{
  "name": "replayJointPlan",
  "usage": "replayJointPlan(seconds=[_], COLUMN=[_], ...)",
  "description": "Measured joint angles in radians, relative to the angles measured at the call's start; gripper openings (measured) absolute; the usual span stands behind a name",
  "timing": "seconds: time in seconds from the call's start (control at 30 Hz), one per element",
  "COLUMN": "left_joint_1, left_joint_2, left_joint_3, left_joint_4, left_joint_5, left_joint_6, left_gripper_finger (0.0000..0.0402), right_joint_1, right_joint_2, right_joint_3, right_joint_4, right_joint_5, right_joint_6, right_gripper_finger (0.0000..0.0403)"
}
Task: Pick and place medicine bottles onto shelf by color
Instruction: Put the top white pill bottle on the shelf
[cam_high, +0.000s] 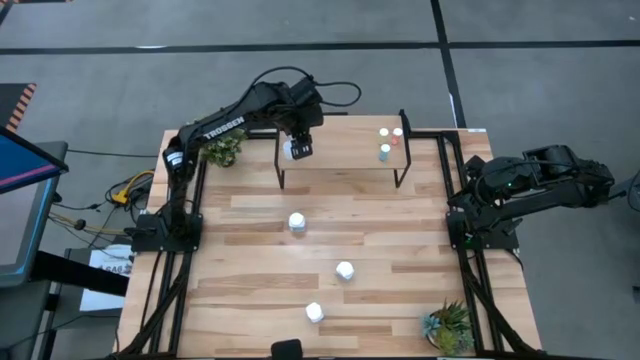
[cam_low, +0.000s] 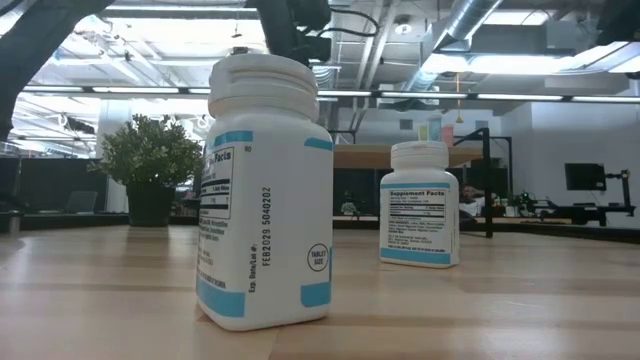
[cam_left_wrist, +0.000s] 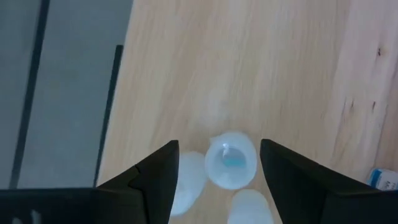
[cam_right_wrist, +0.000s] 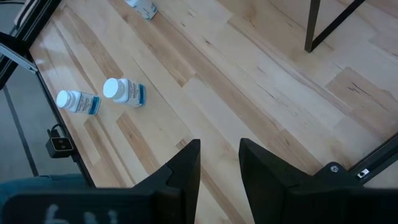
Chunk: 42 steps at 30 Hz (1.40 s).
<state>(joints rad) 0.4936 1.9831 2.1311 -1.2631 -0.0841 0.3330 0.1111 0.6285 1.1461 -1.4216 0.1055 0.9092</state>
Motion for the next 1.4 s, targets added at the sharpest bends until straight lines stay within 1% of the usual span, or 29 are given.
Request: replayJointPlan(seconds=[0.23, 0.37, 0.53, 0.63, 0.83, 0.97, 1.1, 1.23, 1.4], left_joint_1=[-0.021, -0.045, -0.074, -0.090, -0.116, -0.143, -0.174, -0.229, -0.306], left_joint_2=[-0.068, -0.133, -0.199, -0.233, -0.285, -0.344, -0.450, -0.598, -0.775], left_joint_3=[0.000, 0.000, -0.001, -0.020, -0.095, -0.197, -0.362, -0.547, -0.765], left_joint_4=[-0.018, -0.078, -0.154, -0.194, -0.248, -0.271, -0.222, -0.081, 0.136], left_joint_5=[-0.004, 0.001, 0.061, 0.084, 0.061, 0.061, 0.061, 0.066, 0.070], left_joint_6=[0.000, -0.029, -0.078, -0.103, -0.192, -0.224, -0.269, -0.326, -0.442], left_gripper_finger=[0.0210, 0.0210, 0.0210, 0.0210, 0.0210, 0.0210, 0.0210, 0.0210, 0.0210], right_joint_1=[0.000, 0.000, 0.000, 0.000, 0.000, 0.000, 0.000, 0.000, 0.000], right_joint_2=[0.000, 0.000, 0.000, 0.000, 0.000, 0.000, 0.000, 0.000, 0.000], right_joint_3=[0.000, 0.000, 0.000, 0.000, 0.000, 0.000, -0.008, -0.014, -0.014], right_joint_4=[-0.012, -0.014, -0.014, -0.014, -0.014, -0.014, -0.003, -0.004, 0.034], right_joint_5=[0.000, 0.000, 0.002, 0.013, 0.025, 0.029, 0.029, 0.029, 0.044], right_joint_6=[0.000, 0.001, 0.002, 0.002, 0.016, 0.033, 0.034, 0.035, 0.036], right_gripper_finger=[0.0134, 0.0134, 0.0134, 0.0134, 0.0134, 0.0134, 0.0134, 0.0134, 0.0134])
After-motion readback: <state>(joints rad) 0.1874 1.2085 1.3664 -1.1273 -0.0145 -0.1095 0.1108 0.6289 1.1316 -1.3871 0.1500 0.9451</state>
